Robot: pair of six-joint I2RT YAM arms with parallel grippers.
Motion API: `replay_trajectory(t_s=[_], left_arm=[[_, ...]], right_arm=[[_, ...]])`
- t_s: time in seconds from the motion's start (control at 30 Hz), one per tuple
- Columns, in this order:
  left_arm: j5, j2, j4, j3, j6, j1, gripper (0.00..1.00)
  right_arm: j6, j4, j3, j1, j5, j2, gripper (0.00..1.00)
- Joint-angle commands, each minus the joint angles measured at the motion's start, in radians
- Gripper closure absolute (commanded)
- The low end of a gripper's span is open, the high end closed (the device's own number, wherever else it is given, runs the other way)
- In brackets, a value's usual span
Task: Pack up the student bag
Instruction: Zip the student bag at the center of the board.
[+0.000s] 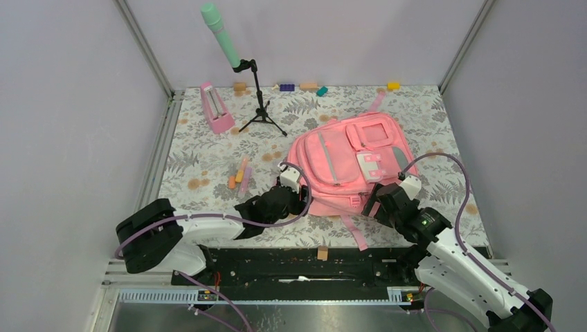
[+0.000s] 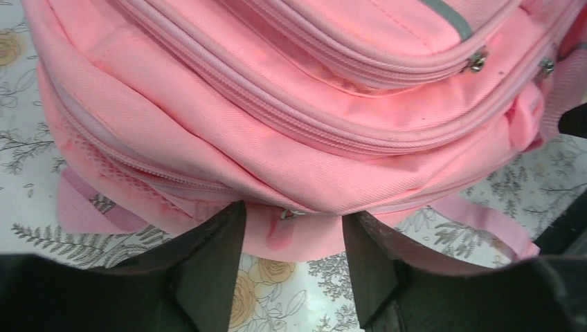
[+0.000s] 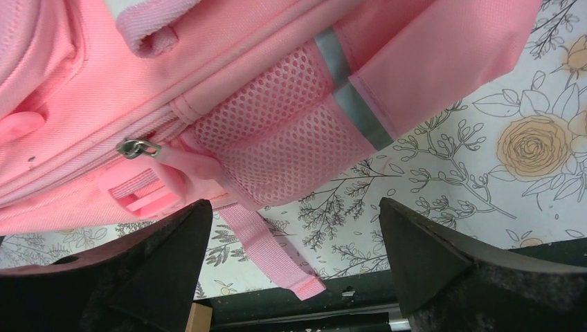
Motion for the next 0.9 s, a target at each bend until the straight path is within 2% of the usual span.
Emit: replay_trajectory(t_s=[0.0, 0.07, 0.13, 0.43, 0.53, 0.6, 0.7, 0.77, 0.87], left_arm=[[-0.067, 0.014, 0.005, 0.033, 0.009, -0.007, 0.51], [-0.074, 0.025, 0.002, 0.034, 0.003, -0.007, 0.58], [-0.072, 0.038, -0.011, 0.042, -0.006, -0.007, 0.60], [0.017, 0.078, 0.077, 0.013, -0.008, -0.007, 0.59], [0.045, 0.097, 0.130, 0.001, -0.033, -0.007, 0.69], [0.047, 0.111, 0.134, 0.006, -0.048, -0.007, 0.84], [0.033, 0.108, 0.138, 0.001, -0.067, -0.007, 0.99], [0.001, 0.084, 0.136, -0.010, -0.077, -0.008, 1.00], [-0.021, 0.031, 0.144, -0.038, -0.086, -0.007, 1.00]], right_arm=[[0.053, 0.039, -0.029, -0.006, -0.004, -0.021, 0.04], [0.063, 0.062, -0.048, -0.006, -0.016, -0.034, 0.04], [0.072, 0.084, -0.057, -0.005, -0.030, -0.036, 0.04], [0.075, 0.113, -0.062, -0.005, -0.048, -0.012, 0.04], [0.080, 0.143, -0.081, -0.005, -0.054, -0.014, 0.06], [0.080, 0.165, -0.091, -0.005, -0.061, -0.010, 0.07], [0.083, 0.200, -0.111, -0.006, -0.067, 0.005, 0.07], [0.093, 0.225, -0.128, -0.005, -0.062, 0.021, 0.08], [0.117, 0.294, -0.168, -0.005, -0.057, 0.040, 0.24]])
